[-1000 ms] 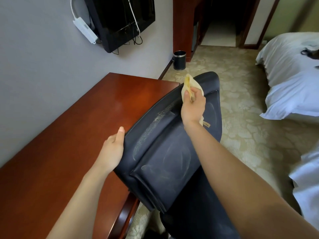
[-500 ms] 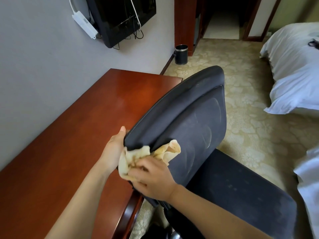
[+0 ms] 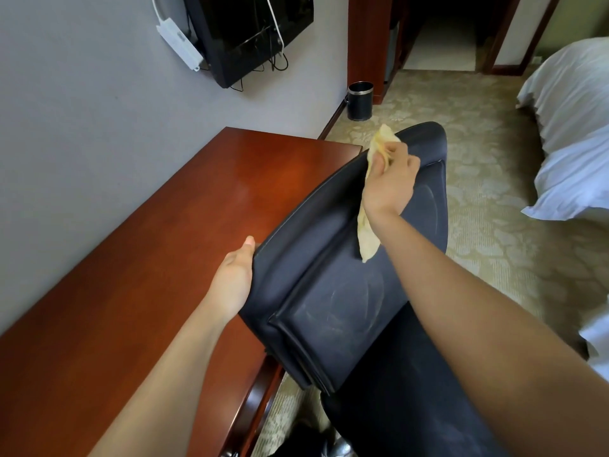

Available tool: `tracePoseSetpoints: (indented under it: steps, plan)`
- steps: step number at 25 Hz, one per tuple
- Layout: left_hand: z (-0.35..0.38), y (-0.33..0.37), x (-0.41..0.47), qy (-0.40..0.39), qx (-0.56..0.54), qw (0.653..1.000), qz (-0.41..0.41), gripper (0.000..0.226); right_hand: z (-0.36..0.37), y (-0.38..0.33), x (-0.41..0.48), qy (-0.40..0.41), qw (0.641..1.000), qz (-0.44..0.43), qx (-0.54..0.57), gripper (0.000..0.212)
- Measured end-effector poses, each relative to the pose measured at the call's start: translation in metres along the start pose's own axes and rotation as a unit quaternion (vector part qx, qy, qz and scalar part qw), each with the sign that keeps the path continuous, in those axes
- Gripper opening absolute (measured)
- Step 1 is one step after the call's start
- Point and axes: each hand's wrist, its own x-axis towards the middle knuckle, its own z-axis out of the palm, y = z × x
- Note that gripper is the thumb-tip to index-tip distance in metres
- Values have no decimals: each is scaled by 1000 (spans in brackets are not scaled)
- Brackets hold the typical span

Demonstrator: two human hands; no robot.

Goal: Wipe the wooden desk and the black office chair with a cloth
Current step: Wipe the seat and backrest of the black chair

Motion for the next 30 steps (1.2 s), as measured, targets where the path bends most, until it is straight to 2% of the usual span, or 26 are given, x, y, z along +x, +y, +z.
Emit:
tracePoseSetpoints:
  steps: [2,3,6,9,13,16,17,19,20,21,24,27,30]
  plan:
    - [-1,-1,0,3,-1,1000,5,47,8,-10,-2,21,998,62,9,28]
    - [-1,-1,-1,1,-1,1000,13,47,10,-15,-14,24,998,50,22,28]
    - [-4,-1,-4,-11,-10,1000,18,49,7,-26,-80,-11,993,-95,70,23]
    - [-5,0,-7,-23,-16,999,30,50,-3,-26,-132,-56,975,-188,102,19]
    - [-9,-9,-9,-32,44,985,163,42,-12,-19,-172,-128,930,-319,132,16]
    - [-11,-15,-11,-49,52,978,197,39,-16,-9,-164,-111,891,-422,125,16]
    - [-12,-15,-11,-54,50,978,198,38,-19,-6,-155,-135,886,-430,115,16]
    - [-12,-12,-13,-61,59,975,208,40,-24,-2,-127,-195,893,-400,73,27]
    - [-11,-9,-12,-57,88,968,227,39,-25,0,-110,-194,896,-394,59,28]
    - [-9,-2,-11,-53,149,954,254,41,-24,3,-93,-167,902,-396,48,26]
    - [8,27,-5,-72,318,877,353,54,-21,14,-43,-82,921,-379,22,20]
    - [29,56,8,-127,333,840,408,57,-18,27,7,-69,945,-319,-1,23]
    - [35,63,17,-131,337,827,431,57,-18,45,56,-21,984,-176,-27,23]
